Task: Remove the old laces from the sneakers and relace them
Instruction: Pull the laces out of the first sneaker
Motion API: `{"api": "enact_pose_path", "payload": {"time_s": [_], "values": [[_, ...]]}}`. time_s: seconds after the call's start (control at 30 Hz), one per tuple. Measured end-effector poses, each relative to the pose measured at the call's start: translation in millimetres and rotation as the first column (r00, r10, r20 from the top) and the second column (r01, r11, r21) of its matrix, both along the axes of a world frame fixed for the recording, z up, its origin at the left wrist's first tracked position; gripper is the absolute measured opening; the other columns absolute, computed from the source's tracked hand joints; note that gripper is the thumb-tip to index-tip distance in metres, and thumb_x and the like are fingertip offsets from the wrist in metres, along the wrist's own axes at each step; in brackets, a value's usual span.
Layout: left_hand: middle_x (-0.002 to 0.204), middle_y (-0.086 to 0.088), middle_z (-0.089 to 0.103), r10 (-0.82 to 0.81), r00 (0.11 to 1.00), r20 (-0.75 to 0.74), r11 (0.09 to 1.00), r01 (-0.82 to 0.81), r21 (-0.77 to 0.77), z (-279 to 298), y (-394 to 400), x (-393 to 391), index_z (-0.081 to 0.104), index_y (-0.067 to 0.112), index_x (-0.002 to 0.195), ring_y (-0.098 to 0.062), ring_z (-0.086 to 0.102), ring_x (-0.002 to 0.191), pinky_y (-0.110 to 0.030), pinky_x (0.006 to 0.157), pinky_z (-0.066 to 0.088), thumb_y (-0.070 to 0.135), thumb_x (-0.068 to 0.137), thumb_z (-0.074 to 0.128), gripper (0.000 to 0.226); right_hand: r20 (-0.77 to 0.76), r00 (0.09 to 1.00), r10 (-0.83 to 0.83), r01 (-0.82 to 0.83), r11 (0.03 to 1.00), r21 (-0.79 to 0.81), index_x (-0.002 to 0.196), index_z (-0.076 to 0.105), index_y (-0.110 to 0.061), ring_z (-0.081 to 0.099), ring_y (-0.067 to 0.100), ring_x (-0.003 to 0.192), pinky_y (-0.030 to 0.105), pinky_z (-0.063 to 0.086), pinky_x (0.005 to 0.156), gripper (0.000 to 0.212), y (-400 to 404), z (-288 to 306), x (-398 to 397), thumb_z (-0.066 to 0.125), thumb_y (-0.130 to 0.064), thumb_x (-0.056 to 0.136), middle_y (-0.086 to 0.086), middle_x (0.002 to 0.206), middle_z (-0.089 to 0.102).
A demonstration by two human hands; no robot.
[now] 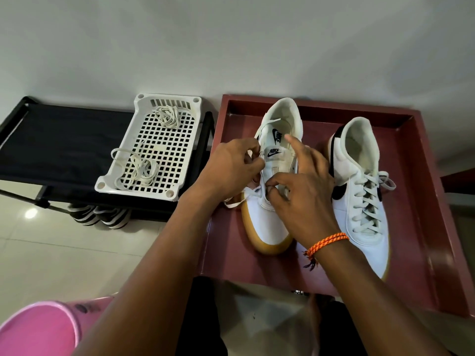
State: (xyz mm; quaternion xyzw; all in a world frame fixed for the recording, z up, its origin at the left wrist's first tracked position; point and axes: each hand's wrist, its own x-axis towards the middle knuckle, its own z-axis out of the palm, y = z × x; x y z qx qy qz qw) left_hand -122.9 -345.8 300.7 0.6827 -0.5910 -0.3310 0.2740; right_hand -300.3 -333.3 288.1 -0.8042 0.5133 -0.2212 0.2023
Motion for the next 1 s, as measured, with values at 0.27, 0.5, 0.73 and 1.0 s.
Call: {"api": "enact_pose_path", "payload": {"time_s": [0.27,0.5,0.73,1.0], "values": [[0.069,-0.004,0.070,-0.019,0.999,0.038,1.000,0.020,-0.019,0,2,-1,0.068,0.019,0.100,-0.027,0.069,0.062,-0.052,0.065,0.060,0.024,0.100,0.059,0.010,0.143,0.964,-0.226,0.244,0.962,-0.121,0.058,0.059,-0.018,0.046,0.027,0.109,0.051,0.046,0.087,0.027,-9,12,-10,0.066,-0.023,0.084,-0.002,0.132,0.054],[0.071,-0.004,0.072,-0.022,1.000,0.022,1.000,0.022,0.003,-1,1,-1,0.067,0.020,0.102,-0.027,0.069,0.062,-0.054,0.067,0.060,0.026,0.101,0.059,0.010,-0.054,0.998,-0.018,0.011,0.993,-0.118,0.093,0.077,-0.029,0.024,0.028,0.154,0.047,0.028,0.113,0.015,0,10,-4,0.063,-0.025,0.096,-0.004,0.173,0.021],[0.071,-0.007,0.073,-0.031,0.999,0.017,1.000,0.031,-0.003,-4,1,-1,0.067,0.020,0.104,-0.029,0.071,0.066,-0.056,0.068,0.060,0.026,0.102,0.059,0.010,-0.163,0.986,-0.023,0.005,0.993,-0.114,0.079,0.067,-0.029,0.031,0.025,0.148,0.054,0.027,0.106,0.019,0,0,-3,0.054,-0.027,0.092,-0.011,0.165,0.033],[0.067,-0.007,0.071,-0.027,1.000,0.003,1.000,0.027,-0.003,-4,1,1,0.067,0.019,0.103,-0.026,0.072,0.063,-0.054,0.069,0.061,0.023,0.102,0.060,0.009,0.042,0.973,-0.228,0.232,0.958,-0.169,0.093,0.071,-0.029,0.038,0.024,0.142,0.051,0.030,0.106,0.015,-2,23,-9,0.062,-0.017,0.087,-0.003,0.160,0.038]]}}
